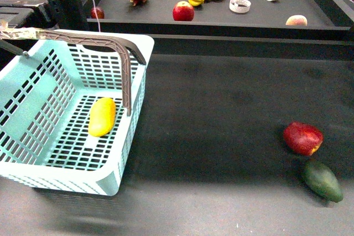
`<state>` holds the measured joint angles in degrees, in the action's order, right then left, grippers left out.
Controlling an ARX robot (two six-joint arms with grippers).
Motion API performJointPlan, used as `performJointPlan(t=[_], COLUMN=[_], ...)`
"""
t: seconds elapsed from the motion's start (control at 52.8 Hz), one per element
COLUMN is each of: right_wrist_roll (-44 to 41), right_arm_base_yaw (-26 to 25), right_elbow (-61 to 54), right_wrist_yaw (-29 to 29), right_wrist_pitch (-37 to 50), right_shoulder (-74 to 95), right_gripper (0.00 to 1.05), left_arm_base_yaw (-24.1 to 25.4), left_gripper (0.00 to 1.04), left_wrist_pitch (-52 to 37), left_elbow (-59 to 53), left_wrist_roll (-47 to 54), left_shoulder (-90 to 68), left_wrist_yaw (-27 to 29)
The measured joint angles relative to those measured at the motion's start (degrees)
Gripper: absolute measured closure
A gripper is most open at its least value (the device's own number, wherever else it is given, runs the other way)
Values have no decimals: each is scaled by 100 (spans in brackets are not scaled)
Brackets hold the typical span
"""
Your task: Pick mango with right arm and hold basket with left
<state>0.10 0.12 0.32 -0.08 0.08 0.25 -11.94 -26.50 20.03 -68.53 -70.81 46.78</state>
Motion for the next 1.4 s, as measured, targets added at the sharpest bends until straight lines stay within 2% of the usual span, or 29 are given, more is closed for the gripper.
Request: performJointPlan(t=[0.076, 0.095, 0.114, 0.133, 0.152, 0.19, 0.246, 0.303, 0.379, 0.417, 0.55, 0.588, 0.967, 1.403], right_wrist_roll=[0, 0, 0, 0, 0, 0, 0, 0, 0, 0, 0, 0, 0, 0], right_arm_base_yaw=[0, 0, 0, 0, 2, 2, 0, 0, 0, 0, 0, 0, 0, 0], right_elbow=[0, 0, 0, 0, 0, 0, 0, 0, 0, 0, 0, 0, 0, 0], right_wrist_yaw=[2, 0, 2, 2, 2, 2, 4, 0, 0, 2, 2, 2, 2, 2], right_wrist_pitch=[2, 0, 0, 0, 0, 2, 0, 0, 0, 0, 0, 0, 0, 0], right_shoulder=[0, 0, 0, 0, 0, -2, 0, 2, -2, -2, -2, -2, -2, -2], right_gripper=[8, 8, 8, 8, 8, 8, 8, 8, 8, 8, 8, 8, 8, 8], left_arm_base_yaw=[7, 85, 186, 337, 413, 533, 616, 660, 741, 905, 1165, 1174, 1180, 1180], left_gripper=[8, 11, 14, 20, 23, 30, 41, 52, 67, 74, 99, 104, 103, 103], left_wrist_pitch=[-17, -280, -763, -1521, -1987, -2734, -3324, -3351, -3154, -3014, -2557, -2452, -562, 719], left_elbow=[-7, -87, -229, -470, -645, -960, -1180, -1266, -1425, -1510, -1681, -1711, -1880, -1884], left_wrist_roll=[70, 431, 678, 1423, 1897, 2769, 4260, 5265, 6111, 6323, 6645, 6664, 6776, 6798], left_shoulder=[-4, -66, -127, -203, -247, -245, -46, 284, 678, 861, 1471, 1620, 3823, 5171], left_wrist_yaw=[-46, -376, -922, -1705, -2210, -3027, -3847, -4175, -4253, -4498, -4642, -4653, -4673, -4673])
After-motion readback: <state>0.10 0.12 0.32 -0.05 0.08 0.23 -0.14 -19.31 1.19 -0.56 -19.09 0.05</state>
